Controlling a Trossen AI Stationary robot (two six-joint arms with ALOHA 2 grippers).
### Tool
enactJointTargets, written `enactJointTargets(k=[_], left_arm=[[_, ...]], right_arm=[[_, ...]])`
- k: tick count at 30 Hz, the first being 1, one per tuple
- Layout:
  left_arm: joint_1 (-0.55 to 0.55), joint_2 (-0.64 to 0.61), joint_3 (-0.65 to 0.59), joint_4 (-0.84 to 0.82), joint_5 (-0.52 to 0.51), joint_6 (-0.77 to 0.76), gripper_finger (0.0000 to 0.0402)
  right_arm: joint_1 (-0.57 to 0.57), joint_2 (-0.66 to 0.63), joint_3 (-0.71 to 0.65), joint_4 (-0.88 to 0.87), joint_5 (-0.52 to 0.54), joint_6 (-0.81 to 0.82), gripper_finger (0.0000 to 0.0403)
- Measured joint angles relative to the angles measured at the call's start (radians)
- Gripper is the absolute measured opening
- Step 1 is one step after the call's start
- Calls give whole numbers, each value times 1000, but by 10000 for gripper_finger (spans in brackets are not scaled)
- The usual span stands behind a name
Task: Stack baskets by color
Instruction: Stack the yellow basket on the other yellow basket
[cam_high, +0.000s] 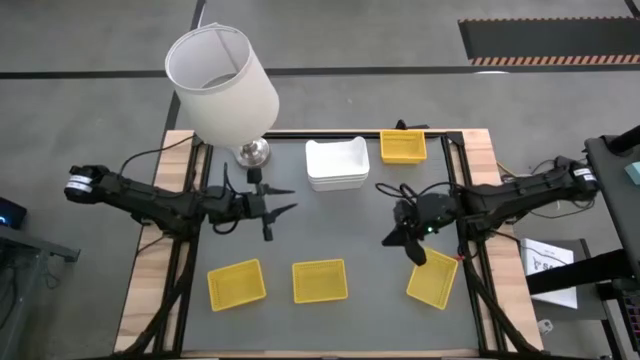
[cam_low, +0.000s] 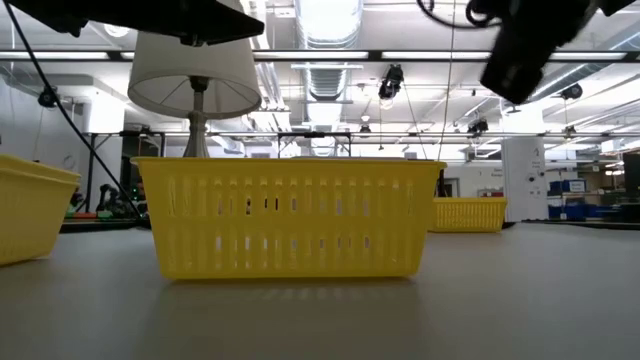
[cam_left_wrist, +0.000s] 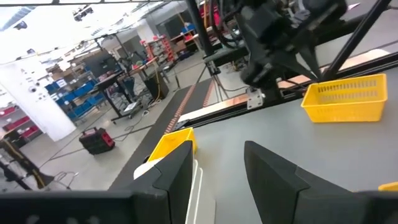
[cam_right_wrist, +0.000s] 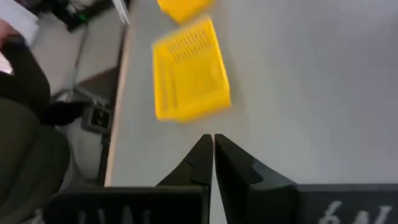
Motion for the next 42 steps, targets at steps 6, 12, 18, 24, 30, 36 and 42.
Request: enactJointTargets(k=[6, 12, 18, 24, 30, 36, 42], left_arm=[[2, 2, 0, 6, 0, -7, 129], [2, 1, 0, 40, 0, -9, 129], [2, 1, 0, 59, 0, -9, 129], [2, 2, 0, 56, 0, -9, 129], [2, 12, 0, 57, 0, -9, 129], [2, 23, 0, 55, 0, -8, 129], [2, 23, 0, 57, 0, -8, 129]], right_arm=[[45, 14, 0, -229, 29, 220, 9], [98, 14, 0, -504, 71, 390, 8], [126, 14, 0, -584, 122, 414, 8], [126, 14, 0, -584, 126, 428, 9], [126, 14, 0, -578, 120, 489, 19], [127, 13, 0, -518, 89, 475, 62], [147, 97, 118, -514, 111, 408, 70]])
